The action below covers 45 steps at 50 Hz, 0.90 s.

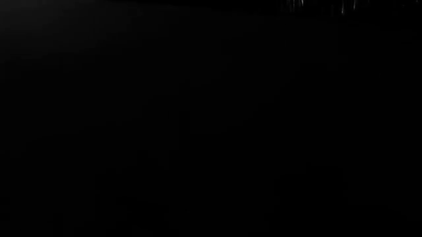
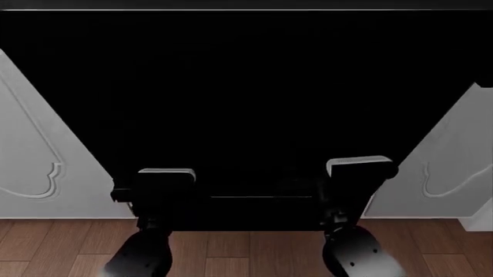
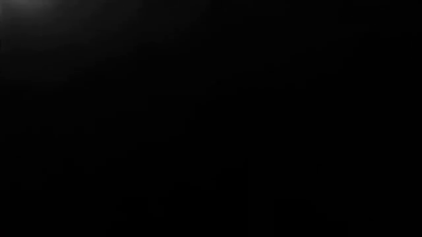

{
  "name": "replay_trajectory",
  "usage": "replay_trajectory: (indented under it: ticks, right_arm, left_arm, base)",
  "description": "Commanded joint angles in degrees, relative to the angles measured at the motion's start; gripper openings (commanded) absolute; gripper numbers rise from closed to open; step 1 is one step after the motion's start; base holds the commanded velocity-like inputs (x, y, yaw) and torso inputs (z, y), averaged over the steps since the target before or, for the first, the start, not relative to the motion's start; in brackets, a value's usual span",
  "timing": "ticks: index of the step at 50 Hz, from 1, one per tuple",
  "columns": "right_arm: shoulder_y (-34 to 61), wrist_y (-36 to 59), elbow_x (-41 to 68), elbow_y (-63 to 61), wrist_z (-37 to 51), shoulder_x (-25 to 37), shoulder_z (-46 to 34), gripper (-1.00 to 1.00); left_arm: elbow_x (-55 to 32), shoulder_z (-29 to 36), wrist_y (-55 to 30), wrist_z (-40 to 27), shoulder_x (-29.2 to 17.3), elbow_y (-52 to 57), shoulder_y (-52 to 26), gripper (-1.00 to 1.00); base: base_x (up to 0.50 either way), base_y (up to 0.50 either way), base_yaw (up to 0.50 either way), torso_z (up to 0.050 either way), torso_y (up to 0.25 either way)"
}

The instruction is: Close the dishwasher door

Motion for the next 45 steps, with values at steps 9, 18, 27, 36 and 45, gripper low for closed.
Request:
replay_trajectory:
  ticks: [9, 18, 27, 36, 45]
  right_arm:
    - [3.2, 0.34, -1.47, -0.4, 0.48, 0.15, 0.61, 1.0]
    - [4.12, -0.02, -1.35, 1.06, 0.43, -0.26, 0.79, 1.0]
    - [4.98, 0.08, -1.89, 1.61, 0.74, -0.22, 0.71, 1.0]
    - [5.76, 0.82, -1.82, 1.17, 0.94, -0.17, 0.64, 1.0]
    - [6.48, 1.14, -1.8, 1.6, 0.86, -0.25, 0.47, 1.0]
  left_arm:
    - [1.73, -0.48, 0.29, 0.62, 0.41, 0.08, -3.19, 1.0]
    - [2.06, -0.25, 0.96, 0.93, 0.59, -1.36, -4.02, 1.0]
    - [1.69, -0.43, 0.6, 1.04, 0.68, -1.95, -5.14, 1.0]
    - [1.72, -0.33, 0.02, 0.82, 0.65, -1.69, -5.91, 1.0]
    - [1.67, -0.42, 0.37, 1.09, 0.92, -3.41, -7.14, 1.0]
  base:
    - [0.0, 0.0, 0.0, 0.0, 0.003]
    - [0.0, 0.0, 0.0, 0.0, 0.002]
    - [0.0, 0.0, 0.0, 0.0, 0.002]
    - [0.0, 0.0, 0.0, 0.0, 0.002]
    - [0.0, 0.0, 0.0, 0.0, 0.002]
